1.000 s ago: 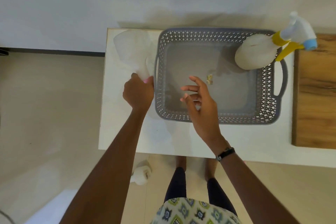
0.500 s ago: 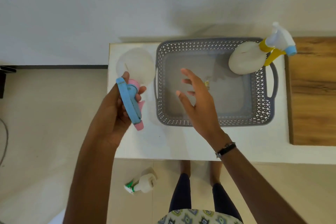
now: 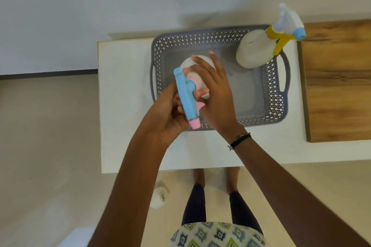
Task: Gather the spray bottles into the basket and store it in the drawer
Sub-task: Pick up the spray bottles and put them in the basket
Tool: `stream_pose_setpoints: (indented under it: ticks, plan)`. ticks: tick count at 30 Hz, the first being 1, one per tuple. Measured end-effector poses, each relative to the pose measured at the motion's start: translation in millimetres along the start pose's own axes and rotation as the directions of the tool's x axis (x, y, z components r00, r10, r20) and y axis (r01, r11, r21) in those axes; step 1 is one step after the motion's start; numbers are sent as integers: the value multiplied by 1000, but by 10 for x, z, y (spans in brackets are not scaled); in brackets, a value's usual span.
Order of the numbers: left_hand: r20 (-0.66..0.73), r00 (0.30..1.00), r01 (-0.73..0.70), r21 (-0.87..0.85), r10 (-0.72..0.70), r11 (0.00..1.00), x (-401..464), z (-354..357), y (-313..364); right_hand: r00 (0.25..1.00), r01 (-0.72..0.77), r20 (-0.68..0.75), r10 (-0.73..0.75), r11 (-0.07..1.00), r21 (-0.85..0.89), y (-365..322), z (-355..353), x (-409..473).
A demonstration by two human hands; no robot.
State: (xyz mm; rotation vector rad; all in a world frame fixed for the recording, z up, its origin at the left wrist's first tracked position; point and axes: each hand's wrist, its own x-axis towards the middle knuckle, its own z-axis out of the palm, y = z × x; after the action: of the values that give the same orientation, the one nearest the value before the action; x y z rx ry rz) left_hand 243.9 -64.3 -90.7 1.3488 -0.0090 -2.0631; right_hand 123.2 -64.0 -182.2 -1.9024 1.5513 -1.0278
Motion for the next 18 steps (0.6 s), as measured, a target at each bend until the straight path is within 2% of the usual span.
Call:
stream_pose_setpoints:
  ticks: [3,5,7,9,11,13,18]
  plan:
    - [48,999,-24,-2,24,1000,143,105,93,986,-106,-116,122,985,135,149,-2,105]
    - [58,996,-76,24,74,997,242,132,153,950,-179,-216,225,961,213,272,-8,211]
    - [22,985,-175,180,174,968,357,123,166,900,-278,-254,354,915,291,386,-14,333]
    - [43,964,-255,436,263,863,497,128,125,869,-365,-217,444,872,326,465,-22,448]
    - [93,958,-271,598,270,754,639,162,65,867,-391,-191,460,866,311,533,-18,533]
    - [110,963,-254,679,247,689,777,189,1,869,-394,-194,455,874,285,569,-19,577]
    - [145,961,-267,713,237,649,920,213,-100,873,-385,-207,442,884,264,620,-40,570]
